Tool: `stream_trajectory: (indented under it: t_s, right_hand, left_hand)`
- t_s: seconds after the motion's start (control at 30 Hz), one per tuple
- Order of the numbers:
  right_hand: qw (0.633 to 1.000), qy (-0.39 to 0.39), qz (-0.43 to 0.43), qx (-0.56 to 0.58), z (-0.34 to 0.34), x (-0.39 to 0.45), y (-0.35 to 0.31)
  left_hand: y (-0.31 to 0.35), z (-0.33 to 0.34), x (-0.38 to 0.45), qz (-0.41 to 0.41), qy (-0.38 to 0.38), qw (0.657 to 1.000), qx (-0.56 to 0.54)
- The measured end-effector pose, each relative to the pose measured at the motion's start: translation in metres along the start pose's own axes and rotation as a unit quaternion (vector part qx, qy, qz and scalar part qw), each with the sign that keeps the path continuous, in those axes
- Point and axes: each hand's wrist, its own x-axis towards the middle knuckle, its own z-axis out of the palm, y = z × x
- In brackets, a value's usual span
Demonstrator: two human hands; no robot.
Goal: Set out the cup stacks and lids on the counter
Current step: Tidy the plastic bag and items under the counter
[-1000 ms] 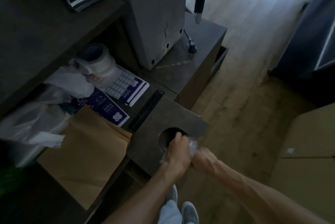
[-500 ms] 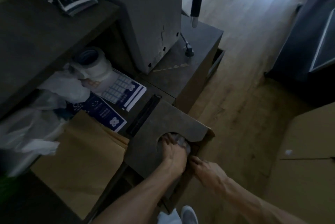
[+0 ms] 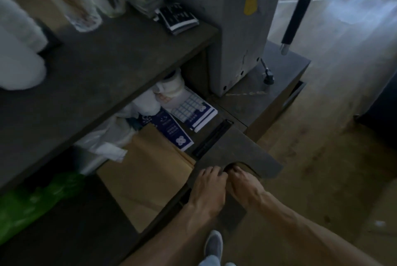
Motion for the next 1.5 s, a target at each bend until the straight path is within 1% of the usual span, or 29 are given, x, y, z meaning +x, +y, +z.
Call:
stream_trajectory:
  t_s: [0.07,0.13,0.2,0.27,0.4,0.47,0.63,0.8,0.87,0.93,1.03,1.13,1.23,1.3,1.4,1.5]
  right_hand:
    - [0.999,-0.011,-0.013,-0.045,-0.020,-0.019,-0.006]
    - [0.995,0.004,-0.042,-0.089,-0.039,-0.039,-0.019]
    - [0.989,0.003,-0.067,-0.130,-0.055,-0.061,-0.042]
    - [0.981,-0.002,-0.120,-0.151,-0.059,-0.074,-0.075]
    - [0.959,-0.005,-0.237,-0.157,-0.046,-0.094,-0.168]
    - [0.942,-0.011,-0.291,-0.169,-0.030,-0.108,-0.220]
    - [0.893,-0.026,-0.404,-0.197,0.026,-0.159,-0.350]
    - [0.832,-0.066,-0.508,-0.213,0.101,-0.230,-0.477]
    - [0.814,-0.073,-0.533,-0.218,0.140,-0.262,-0.526]
    - [0.802,-0.083,-0.549,-0.220,0.183,-0.296,-0.571]
    - [0.800,-0.100,-0.549,-0.220,0.260,-0.340,-0.627]
    - [0.808,-0.107,-0.528,-0.239,0.346,-0.372,-0.674]
    - [0.810,-0.138,-0.492,-0.287,0.424,-0.389,-0.705]
    - [0.809,-0.147,-0.475,-0.314,0.470,-0.389,-0.717]
    - [0.815,-0.156,-0.455,-0.322,0.533,-0.370,-0.731]
    - [0.829,-0.161,-0.441,-0.306,0.596,-0.331,-0.746]
  left_hand:
    - [-0.009,-0.004,-0.015,-0.035,-0.003,0.999,-0.021]
    - [-0.020,-0.005,-0.040,-0.069,0.014,0.996,-0.045]
    - [-0.027,-0.006,-0.072,-0.110,0.025,0.991,-0.074]
    - [-0.035,-0.008,-0.111,-0.155,0.039,0.983,-0.088]
    - [-0.059,-0.014,-0.201,-0.245,0.079,0.961,-0.099]
    - [-0.075,-0.018,-0.252,-0.293,0.105,0.947,-0.082]
    - [-0.117,-0.022,-0.398,-0.419,0.164,0.889,-0.082]
    - [-0.152,0.000,-0.561,-0.524,0.216,0.819,-0.093]
    - [-0.168,0.018,-0.623,-0.563,0.229,0.788,-0.095]
    - [-0.189,0.040,-0.680,-0.591,0.223,0.768,-0.111]
    - [-0.228,0.084,-0.752,-0.604,0.198,0.761,-0.133]
    - [-0.273,0.135,-0.811,-0.584,0.180,0.779,-0.142]
    - [-0.320,0.178,-0.855,-0.571,0.165,0.790,-0.153]
    - [-0.352,0.205,-0.874,-0.565,0.163,0.793,-0.158]
    - [-0.405,0.249,-0.892,-0.561,0.155,0.794,-0.176]
    - [-0.459,0.300,-0.903,-0.585,0.167,0.773,-0.180]
